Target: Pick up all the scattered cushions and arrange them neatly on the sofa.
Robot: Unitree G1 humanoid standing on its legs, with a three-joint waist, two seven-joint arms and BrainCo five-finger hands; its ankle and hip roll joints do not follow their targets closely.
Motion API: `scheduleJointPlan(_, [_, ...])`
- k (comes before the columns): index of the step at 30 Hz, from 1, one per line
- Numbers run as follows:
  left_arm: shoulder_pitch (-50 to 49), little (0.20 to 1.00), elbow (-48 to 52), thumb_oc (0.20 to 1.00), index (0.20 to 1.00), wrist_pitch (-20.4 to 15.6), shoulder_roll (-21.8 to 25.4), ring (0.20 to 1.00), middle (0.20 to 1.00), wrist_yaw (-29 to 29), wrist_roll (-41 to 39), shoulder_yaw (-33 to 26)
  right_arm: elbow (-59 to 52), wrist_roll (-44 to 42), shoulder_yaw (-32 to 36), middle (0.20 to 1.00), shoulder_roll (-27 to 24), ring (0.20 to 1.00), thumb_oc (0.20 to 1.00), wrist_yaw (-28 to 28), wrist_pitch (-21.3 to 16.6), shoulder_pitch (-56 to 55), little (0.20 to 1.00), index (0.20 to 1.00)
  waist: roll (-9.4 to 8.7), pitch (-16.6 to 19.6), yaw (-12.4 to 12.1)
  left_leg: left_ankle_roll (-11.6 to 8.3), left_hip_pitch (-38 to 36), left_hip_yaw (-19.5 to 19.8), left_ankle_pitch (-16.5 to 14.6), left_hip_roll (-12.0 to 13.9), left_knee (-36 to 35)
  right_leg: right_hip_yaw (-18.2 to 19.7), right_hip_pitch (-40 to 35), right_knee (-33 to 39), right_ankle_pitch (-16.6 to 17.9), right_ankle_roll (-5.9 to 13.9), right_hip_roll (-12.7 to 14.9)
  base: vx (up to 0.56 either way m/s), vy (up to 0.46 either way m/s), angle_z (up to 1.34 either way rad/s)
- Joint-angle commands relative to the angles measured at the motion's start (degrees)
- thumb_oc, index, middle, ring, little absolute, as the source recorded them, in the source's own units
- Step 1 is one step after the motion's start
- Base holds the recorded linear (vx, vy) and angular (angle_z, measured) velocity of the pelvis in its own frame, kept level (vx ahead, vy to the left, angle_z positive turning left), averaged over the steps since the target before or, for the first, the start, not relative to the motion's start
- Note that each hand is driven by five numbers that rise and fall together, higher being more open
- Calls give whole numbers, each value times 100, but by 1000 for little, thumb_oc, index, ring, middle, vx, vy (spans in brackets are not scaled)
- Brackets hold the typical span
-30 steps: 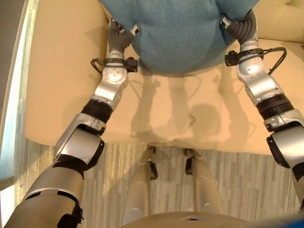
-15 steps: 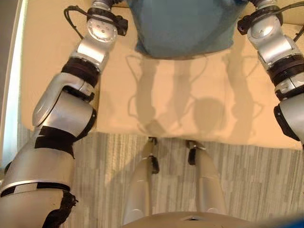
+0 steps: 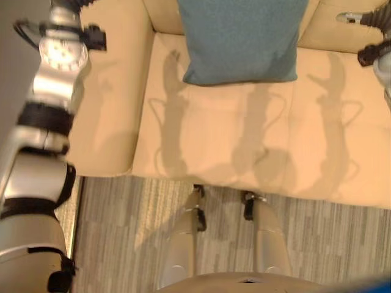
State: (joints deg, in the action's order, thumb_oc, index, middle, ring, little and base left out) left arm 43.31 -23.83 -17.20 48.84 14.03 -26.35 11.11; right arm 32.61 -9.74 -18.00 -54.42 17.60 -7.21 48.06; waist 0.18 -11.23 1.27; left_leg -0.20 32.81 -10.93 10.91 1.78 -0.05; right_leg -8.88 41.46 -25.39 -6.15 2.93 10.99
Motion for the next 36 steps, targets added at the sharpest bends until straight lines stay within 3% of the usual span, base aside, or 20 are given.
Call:
scheduleJointPlan(1, [-762, 1000, 90, 1000, 1000, -240, -89, 1000, 1000, -309, 76, -320, -102, 267, 594, 1000, 110, 1000, 1000, -147, -287, -922, 1000, 1000, -347, 564, 134, -441, -782, -173, -827, 93, 303, -348, -1706, 2584, 1426, 728, 144, 105, -52, 4])
scheduleJointPlan(6, [-2878, 1000, 522, 1000, 1000, -59, -1092, 1000, 1000, -853, 177, -1058, -994, 826, 1811, 1000, 711, 1000, 1000, -577, -356, -3187, 1000, 1000, -275, 556, 180, -470, -1667, -149, -708, 181, -102, -503, -2486, 2575, 1235, 717, 63, 86, -45, 2])
scheduleJointPlan(10, [-3887, 1000, 125, 1000, 1000, 210, -1644, 1000, 1000, -1178, 550, -1126, -964, 1158, 2115, 1000, 1293, 1000, 1000, -834, -302, -4238, 1000, 1000, -239, 555, 242, -507, -2154, -207, -686, 277, -185, -578, -2939, 2559, 1070, 660, -20, 31, -56, 5])
scheduleJointPlan(13, [-4283, 1000, -264, 1000, 1000, 344, -1855, 1000, 1000, -1293, 764, -1111, -721, 1344, 2054, 1000, 1497, 1000, 1000, -959, -257, -4553, 1000, 1000, -242, 590, 262, -502, -2307, -222, -683, 309, -145, -593, -3114, 2569, 1038, 622, -75, -15, -52, -1])
scheduleJointPlan(17, [-4721, 1000, -1784, 1000, 1000, 635, -2366, 1000, 1000, -1420, 1618, -826, 261, 1823, 1498, 1000, 1826, 1000, 1000, -1177, -184, -4860, 1000, 1000, -268, 773, 333, -537, -2778, -348, -745, 431, -197, -515, -3580, 2662, 876, 560, -259, -18, -89, -11])
scheduleJointPlan(25, [-4659, 1000, -3630, 1000, 1000, 848, -2857, 1000, 1000, -1238, 2367, -635, 2144, 2082, 683, 1000, 2494, 1000, 1000, -1281, -3, -4798, 1000, 1000, -302, 903, 347, -551, -3032, -401, -936, 545, 41, -320, -3896, 2785, 734, 454, -443, -60, -60, -8])
scheduleJointPlan(28, [-4533, 1000, -3857, 1000, 1000, 865, -2968, 1000, 1000, -1213, 2312, -455, 2745, 2040, 449, 1000, 2630, 1000, 1000, -1283, 116, -4638, 1000, 1000, -360, 783, 224, -501, -2975, 358, -1164, 316, 311, -54, -3891, 2775, 764, 416, -463, -91, 12, -32])
scheduleJointPlan(29, [-4475, 1000, -4059, 1000, 1000, 896, -3068, 1000, 1000, -1225, 2357, -343, 3102, 2068, 340, 1000, 2723, 1000, 1000, -1316, 182, -4559, 1000, 1000, -391, 777, 188, -430, -2911, 849, -1301, 71, 346, 115, -3823, 2761, 834, 413, -468, -90, 29, -36])
scheduleJointPlan(32, [-4407, 1000, -4146, 1000, 1000, 905, -3129, 1000, 1000, -1233, 2336, -294, 3384, 2094, 303, 1000, 2794, 1000, 1000, -1332, 227, -4532, 1000, 1000, -401, 785, 186, -376, -2894, 1088, -1409, -93, 423, 254, -3765, 2770, 909, 440, -460, -80, 81, -56])
scheduleJointPlan(35, [-4311, 1000, -4153, 1000, 1000, 927, -3180, 1000, 1000, -1255, 2362, -188, 3614, 2147, 305, 1000, 2884, 1000, 1000, -1327, 344, -4511, 1000, 1000, -387, 762, 225, -287, -2942, 1018, -1440, -183, 368, 439, -3556, 2719, 1098, 541, -393, -130, 167, -52])
scheduleJointPlan(36, [-4246, 1000, -4143, 1000, 1000, 926, -3210, 1000, 1000, -1236, 2362, -123, 3742, 2136, 306, 1000, 2954, 1000, 1000, -1317, 403, -4508, 1000, 1000, -405, 699, 198, -213, -2931, 1119, -1441, -334, 307, 579, -3306, 2668, 1267, 623, -357, -176, 148, -88])
